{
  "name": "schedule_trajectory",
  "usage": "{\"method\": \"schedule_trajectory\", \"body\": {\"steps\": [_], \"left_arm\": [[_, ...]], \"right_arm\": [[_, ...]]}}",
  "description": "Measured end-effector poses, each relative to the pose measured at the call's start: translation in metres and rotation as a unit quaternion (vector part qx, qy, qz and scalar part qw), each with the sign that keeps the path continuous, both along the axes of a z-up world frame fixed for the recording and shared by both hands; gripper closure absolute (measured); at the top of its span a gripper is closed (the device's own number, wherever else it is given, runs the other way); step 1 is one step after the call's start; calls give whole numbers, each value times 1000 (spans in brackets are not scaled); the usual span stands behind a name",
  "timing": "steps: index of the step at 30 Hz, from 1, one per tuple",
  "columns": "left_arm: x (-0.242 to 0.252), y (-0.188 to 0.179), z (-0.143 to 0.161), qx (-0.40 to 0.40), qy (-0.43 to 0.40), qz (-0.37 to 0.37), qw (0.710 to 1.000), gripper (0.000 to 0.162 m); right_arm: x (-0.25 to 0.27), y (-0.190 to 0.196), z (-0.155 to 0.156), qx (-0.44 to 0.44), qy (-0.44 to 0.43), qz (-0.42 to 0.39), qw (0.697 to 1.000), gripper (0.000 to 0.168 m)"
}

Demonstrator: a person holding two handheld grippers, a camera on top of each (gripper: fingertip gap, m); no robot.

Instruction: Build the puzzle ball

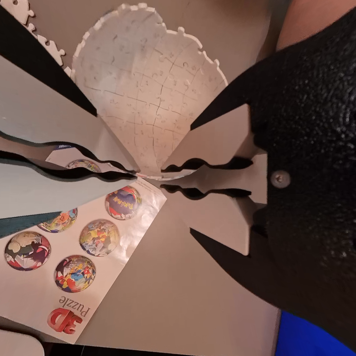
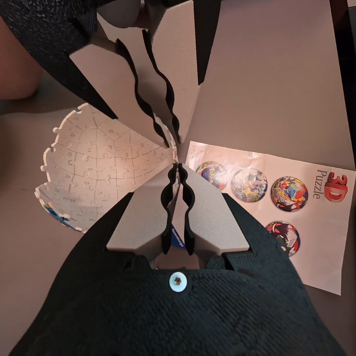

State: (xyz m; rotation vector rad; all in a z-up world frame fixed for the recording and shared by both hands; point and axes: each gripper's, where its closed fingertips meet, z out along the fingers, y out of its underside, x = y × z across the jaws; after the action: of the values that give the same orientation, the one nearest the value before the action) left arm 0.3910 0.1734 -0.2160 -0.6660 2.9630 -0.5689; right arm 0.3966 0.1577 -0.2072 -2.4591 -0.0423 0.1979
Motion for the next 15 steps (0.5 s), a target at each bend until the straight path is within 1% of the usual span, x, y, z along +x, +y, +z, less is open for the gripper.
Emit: {"method": "schedule_trajectory", "body": {"steps": [2, 5, 10, 15], "left_arm": [[1, -3, 1, -8, 1, 4, 1000, 156], [0, -3, 1, -10, 4, 3, 1000, 155], [1, -4, 1, -8, 8, 4, 1000, 160], [3, -4, 1, -8, 5, -2, 1000, 161]], "right_arm": [[0, 0, 0, 1, 2, -2, 1000, 168], [0, -1, 0, 0, 0, -3, 1000, 168], [0, -2, 0, 3, 5, -5, 1000, 168], [-1, -3, 0, 1, 5, 1, 1000, 168]]}}
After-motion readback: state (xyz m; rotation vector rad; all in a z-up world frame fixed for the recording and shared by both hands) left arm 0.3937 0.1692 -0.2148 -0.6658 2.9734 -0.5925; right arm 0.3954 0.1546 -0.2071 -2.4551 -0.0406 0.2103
